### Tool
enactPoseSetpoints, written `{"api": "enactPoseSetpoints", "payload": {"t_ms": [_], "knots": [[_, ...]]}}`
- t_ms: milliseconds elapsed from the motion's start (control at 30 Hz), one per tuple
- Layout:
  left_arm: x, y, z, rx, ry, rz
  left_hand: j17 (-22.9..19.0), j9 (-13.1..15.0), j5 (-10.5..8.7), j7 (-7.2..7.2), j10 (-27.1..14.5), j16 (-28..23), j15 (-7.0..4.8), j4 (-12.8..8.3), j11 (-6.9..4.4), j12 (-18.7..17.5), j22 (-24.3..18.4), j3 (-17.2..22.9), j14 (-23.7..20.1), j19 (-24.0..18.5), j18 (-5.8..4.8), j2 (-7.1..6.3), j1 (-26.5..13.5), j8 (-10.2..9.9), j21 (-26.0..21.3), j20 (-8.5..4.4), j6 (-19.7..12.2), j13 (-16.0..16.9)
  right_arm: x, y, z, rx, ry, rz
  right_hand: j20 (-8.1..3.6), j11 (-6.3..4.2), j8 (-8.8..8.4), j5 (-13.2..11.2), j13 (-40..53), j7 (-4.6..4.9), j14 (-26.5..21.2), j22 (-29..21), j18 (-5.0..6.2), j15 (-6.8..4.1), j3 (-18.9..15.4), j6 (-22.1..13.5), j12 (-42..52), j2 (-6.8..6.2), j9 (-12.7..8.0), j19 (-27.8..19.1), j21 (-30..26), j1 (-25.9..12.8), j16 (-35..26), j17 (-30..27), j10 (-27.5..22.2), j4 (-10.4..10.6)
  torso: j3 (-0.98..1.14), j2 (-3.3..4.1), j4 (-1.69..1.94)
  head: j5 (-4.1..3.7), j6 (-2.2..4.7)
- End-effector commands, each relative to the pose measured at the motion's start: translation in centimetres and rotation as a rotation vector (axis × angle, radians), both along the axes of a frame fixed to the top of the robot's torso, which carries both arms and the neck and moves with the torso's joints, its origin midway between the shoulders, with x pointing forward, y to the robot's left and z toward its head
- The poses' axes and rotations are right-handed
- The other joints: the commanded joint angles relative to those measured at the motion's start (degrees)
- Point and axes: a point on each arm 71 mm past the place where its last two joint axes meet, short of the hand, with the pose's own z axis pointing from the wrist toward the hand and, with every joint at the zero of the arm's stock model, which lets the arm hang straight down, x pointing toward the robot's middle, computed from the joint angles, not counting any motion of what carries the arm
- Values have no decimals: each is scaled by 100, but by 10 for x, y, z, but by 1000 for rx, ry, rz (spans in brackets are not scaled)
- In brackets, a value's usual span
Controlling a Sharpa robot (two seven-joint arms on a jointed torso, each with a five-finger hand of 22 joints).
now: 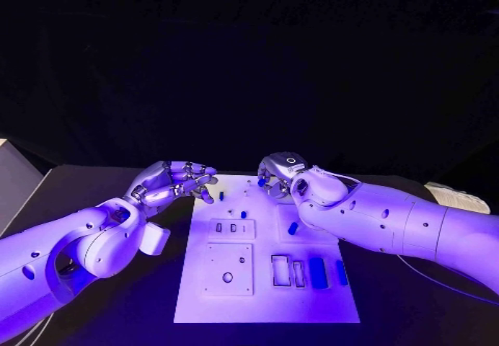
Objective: Assemble the parts on the task board
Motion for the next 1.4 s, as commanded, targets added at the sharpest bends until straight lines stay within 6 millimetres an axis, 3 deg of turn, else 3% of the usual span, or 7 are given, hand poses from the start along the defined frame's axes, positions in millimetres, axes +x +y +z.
{"api": "enactPoseSetpoints", "payload": {"t_ms": [33,233,1033,1233,1400], "knots": [[-2,-3,1,3,-6,-29,6,10,1,11,-37,-30,5,1,14,-34,10,18,-31,-46,40,16,2,-37,26,-9,-45,-9,2,2,5,-3,-56,-29,-39,8,36,-8,8,-47,280,10,-63,-30,8,9,-29,-12,294,30,26,-43,31,5,14,43,-18,14,17,-10,-2],[-1,-3,1,5,-6,-30,6,10,1,11,-37,-30,5,1,14,-34,10,18,-31,-46,40,16,2,-37,26,-9,-45,-9,2,7,7,6,-73,-27,-39,8,37,-4,10,-46,281,13,-64,-30,8,9,-28,-11,297,31,28,-47,37,14,17,44,-17,21,3,7,-8],[-1,-4,0,9,-3,-38,9,12,0,14,-51,-35,10,-4,19,-33,17,19,-41,-64,40,12,-3,-46,36,-4,-56,-9,2,22,6,5,-63,-2,-39,8,40,-3,20,-45,286,33,-67,-29,6,8,-29,-26,313,35,42,-57,53,38,27,42,-22,68,13,59,-7],[-1,-4,0,10,-3,-39,9,12,0,14,-51,-35,10,-4,19,-33,17,19,-41,-64,40,12,-3,-46,36,-4,-56,-9,3,23,5,1,-56,-4,-39,8,41,-2,21,-45,286,46,-70,-29,8,7,-29,-26,314,37,52,-58,55,41,28,42,-37,71,18,60,-21],[-1,-4,0,11,-2,-40,9,12,0,14,-51,-35,10,-4,19,-33,17,19,-41,-64,40,12,-3,-46,36,-4,-56,-9,3,22,4,-1,-54,-5,-39,8,40,2,23,-44,288,42,-69,-29,9,5,-30,-28,318,36,49,-59,61,50,29,42,-37,78,8,69,-23]]}}
